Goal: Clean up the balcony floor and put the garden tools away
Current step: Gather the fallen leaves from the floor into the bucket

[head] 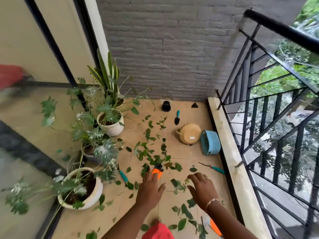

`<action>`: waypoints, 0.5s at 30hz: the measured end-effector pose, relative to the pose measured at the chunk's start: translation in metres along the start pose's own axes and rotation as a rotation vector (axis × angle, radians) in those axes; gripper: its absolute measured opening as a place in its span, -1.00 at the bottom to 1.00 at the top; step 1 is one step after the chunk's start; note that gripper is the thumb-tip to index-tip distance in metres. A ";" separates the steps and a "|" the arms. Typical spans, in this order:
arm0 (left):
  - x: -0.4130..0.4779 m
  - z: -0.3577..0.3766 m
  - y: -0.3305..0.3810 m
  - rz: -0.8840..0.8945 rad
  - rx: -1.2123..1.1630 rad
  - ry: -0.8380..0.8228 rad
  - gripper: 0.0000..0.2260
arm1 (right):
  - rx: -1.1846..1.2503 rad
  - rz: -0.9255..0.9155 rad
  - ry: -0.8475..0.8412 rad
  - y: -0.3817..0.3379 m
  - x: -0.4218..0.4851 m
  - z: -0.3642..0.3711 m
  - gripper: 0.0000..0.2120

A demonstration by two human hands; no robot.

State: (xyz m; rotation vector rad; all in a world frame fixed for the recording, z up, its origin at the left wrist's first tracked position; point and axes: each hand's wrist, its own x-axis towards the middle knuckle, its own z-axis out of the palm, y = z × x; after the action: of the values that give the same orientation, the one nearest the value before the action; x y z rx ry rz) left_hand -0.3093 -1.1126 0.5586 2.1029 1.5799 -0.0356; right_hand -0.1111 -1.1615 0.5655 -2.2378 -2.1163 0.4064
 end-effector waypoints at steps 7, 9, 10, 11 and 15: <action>0.139 -0.031 0.016 -0.015 -0.044 -0.061 -0.48 | -0.083 0.032 0.010 0.046 0.129 -0.020 -0.51; 0.185 -0.048 0.018 -0.018 -0.026 -0.088 -0.47 | -0.089 0.058 0.003 0.060 0.175 -0.031 -0.51; 0.208 -0.058 0.019 -0.015 -0.012 -0.101 -0.47 | -0.099 0.059 -0.023 0.066 0.197 -0.039 -0.53; 0.230 -0.068 0.019 -0.011 0.003 -0.110 -0.47 | -0.111 0.039 -0.065 0.071 0.218 -0.049 -0.57; 0.313 -0.109 0.021 0.043 0.061 -0.139 -0.51 | -0.060 0.063 -0.109 0.086 0.302 -0.079 -0.63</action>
State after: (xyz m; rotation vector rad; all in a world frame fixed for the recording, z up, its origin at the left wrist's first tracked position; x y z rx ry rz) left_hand -0.2183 -0.7929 0.5627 2.1310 1.4687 -0.2124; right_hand 0.0013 -0.8579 0.5749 -2.3725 -2.1409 0.4856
